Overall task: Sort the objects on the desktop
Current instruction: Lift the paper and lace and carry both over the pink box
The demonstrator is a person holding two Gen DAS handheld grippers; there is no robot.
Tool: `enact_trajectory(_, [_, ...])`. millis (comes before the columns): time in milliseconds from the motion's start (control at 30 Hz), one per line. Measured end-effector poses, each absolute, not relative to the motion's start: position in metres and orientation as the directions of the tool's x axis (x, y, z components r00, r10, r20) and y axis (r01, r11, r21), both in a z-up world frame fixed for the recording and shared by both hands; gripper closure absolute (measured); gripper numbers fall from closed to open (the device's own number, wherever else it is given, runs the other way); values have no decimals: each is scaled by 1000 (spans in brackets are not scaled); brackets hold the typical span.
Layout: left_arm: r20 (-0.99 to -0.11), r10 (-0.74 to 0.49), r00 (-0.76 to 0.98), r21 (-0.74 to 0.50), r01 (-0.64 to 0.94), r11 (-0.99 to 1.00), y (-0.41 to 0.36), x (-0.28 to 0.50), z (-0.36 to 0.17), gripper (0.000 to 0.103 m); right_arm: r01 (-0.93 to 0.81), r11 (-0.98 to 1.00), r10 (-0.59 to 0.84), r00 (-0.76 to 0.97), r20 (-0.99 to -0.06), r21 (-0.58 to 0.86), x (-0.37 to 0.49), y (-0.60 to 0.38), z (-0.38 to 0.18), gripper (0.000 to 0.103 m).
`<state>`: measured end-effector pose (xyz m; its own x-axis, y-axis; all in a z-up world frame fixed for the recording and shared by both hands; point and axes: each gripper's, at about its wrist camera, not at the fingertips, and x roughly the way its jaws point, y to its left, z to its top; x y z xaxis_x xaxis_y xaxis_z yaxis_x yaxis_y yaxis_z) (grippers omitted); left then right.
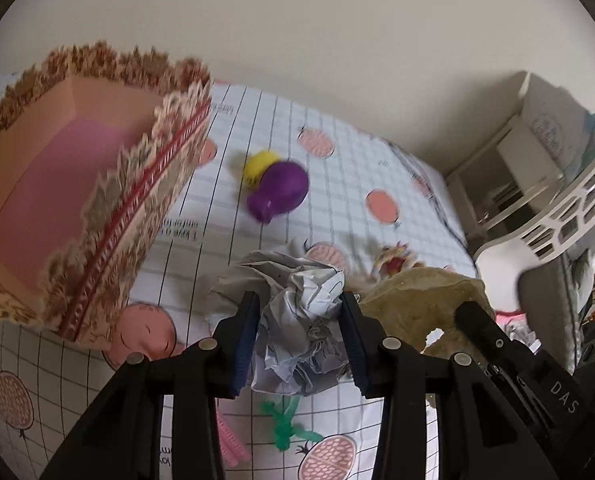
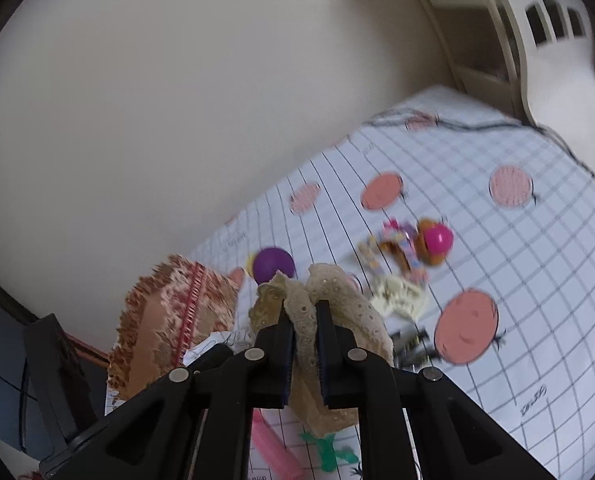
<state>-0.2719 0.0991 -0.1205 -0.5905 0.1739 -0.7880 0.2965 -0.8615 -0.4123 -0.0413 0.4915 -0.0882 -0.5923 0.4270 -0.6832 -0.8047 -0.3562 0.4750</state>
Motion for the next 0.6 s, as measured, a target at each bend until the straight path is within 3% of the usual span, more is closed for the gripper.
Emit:
enact_trajectory(300, [-691, 123, -712, -407, 243, -880, 95, -258, -82, 61, -767, -367, 467, -641, -609, 526, -46, 491, -73, 92])
enact_trajectory(600, [-636, 47, -771, -429, 302, -851, 61, -239, -62, 61, -690, -441, 441, -723, -531, 573, -81, 475, -63, 92])
